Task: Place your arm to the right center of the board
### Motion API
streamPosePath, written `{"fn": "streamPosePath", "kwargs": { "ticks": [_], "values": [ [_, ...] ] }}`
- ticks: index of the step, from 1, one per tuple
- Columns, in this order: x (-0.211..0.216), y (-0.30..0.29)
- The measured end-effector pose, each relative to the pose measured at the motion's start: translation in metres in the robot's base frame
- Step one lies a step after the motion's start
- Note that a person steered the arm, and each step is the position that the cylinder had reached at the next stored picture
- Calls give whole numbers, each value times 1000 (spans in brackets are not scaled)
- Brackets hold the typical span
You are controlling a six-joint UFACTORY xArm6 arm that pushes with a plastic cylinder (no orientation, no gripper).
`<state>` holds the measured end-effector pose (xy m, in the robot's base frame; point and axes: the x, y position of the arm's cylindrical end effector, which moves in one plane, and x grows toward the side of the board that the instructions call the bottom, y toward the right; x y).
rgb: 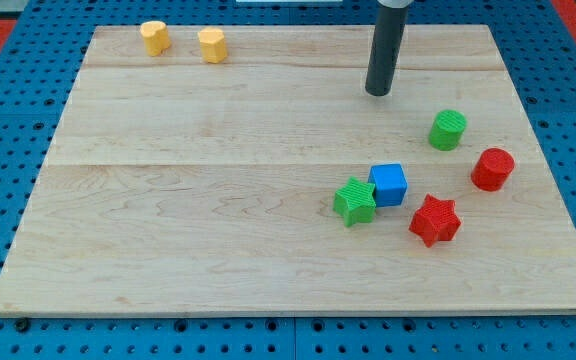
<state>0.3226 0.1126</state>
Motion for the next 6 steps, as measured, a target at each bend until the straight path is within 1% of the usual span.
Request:
{"fn": "streamPosePath", "kwargs": {
  "ticks": [1,2,3,5,6],
  "values": [
    [0,7],
    [0,77],
    [1,107],
    [1,110],
    [2,145]
  ]
}}
